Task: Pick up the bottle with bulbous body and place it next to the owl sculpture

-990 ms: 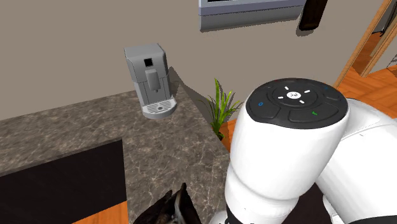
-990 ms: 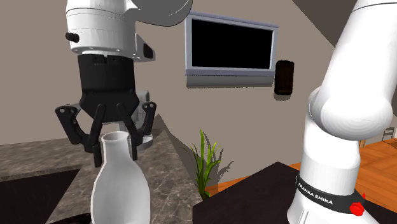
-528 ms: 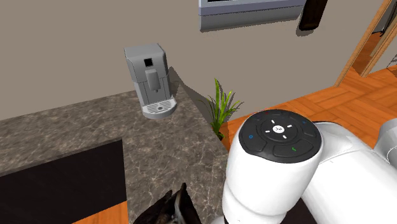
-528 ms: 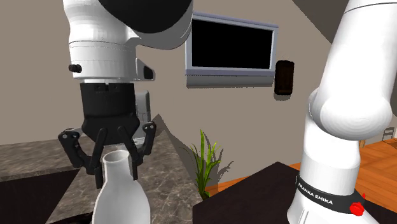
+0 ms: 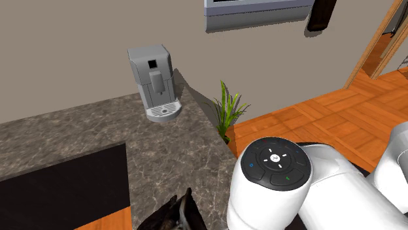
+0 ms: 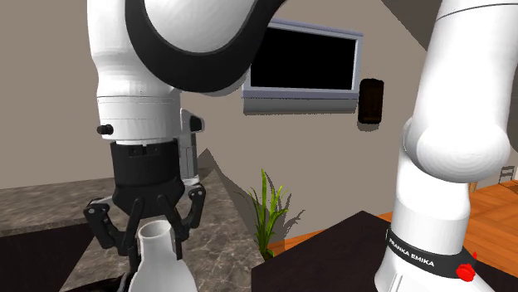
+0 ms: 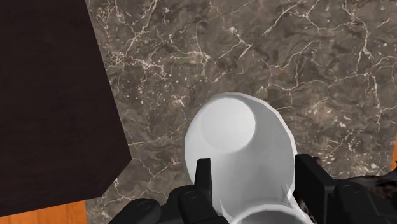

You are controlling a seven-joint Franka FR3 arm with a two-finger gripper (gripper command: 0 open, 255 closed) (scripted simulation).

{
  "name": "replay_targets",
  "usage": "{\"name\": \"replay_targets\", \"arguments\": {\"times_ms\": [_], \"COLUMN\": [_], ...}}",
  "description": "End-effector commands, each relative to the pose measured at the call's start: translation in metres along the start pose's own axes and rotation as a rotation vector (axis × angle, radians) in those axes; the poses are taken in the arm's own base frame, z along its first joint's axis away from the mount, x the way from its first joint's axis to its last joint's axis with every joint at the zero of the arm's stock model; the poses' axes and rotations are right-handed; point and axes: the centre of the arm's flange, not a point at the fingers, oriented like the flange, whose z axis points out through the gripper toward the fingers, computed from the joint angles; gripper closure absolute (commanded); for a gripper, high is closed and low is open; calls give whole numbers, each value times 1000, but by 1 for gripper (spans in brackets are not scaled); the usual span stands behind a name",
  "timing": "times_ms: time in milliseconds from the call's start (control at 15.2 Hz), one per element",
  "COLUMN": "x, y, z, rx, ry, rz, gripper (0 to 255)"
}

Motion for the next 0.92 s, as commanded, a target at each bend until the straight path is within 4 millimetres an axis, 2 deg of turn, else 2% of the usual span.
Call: {"name": "replay_targets", "arguments": {"times_ms": [0,858], "x": [0,2], "y": [0,1], "z": [11,79], "rx": [1,1], "ry": [0,0], "rz": [0,0], "gripper": [255,255]}}
